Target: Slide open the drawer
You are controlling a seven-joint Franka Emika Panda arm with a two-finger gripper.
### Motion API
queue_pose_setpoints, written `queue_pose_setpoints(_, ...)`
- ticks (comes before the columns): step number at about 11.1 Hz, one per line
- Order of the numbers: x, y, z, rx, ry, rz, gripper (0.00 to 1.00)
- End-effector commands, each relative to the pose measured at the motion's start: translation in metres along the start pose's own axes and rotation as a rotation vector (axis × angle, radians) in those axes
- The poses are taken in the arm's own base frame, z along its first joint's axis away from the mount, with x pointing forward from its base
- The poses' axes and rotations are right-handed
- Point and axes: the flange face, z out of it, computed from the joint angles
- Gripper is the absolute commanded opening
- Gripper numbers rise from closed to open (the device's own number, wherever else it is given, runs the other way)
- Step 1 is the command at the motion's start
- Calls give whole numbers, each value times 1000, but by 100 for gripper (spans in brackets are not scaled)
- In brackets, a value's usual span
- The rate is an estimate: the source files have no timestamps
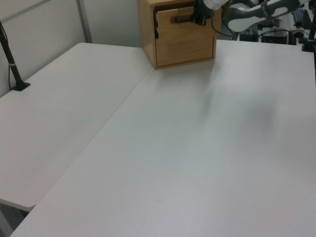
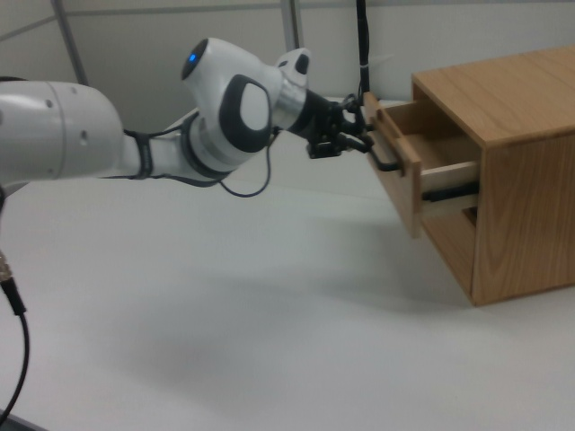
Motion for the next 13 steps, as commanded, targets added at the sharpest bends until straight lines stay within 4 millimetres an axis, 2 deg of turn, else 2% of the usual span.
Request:
queue_pose_setpoints(1,9,-25,-75,73,25,58,0)
queue_pose_setpoints(2,15,-32,-90,89,21,48,0)
queue_pose_setpoints(4,21,-46,-106,117,10,55,0)
queue_pose_setpoints(7,25,-63,-113,147,-5,71,0)
queue_pose_setpoints(9,26,-57,-113,138,-4,88,2)
queue_pose_setpoints(10,28,-51,-113,133,-2,146,27)
queue_pose_setpoints(11,29,-51,-111,165,-9,353,78)
queue_pose_setpoints(12,31,-53,-113,182,-18,477,100)
queue_pose_setpoints(13,42,-68,-119,230,-118,647,100)
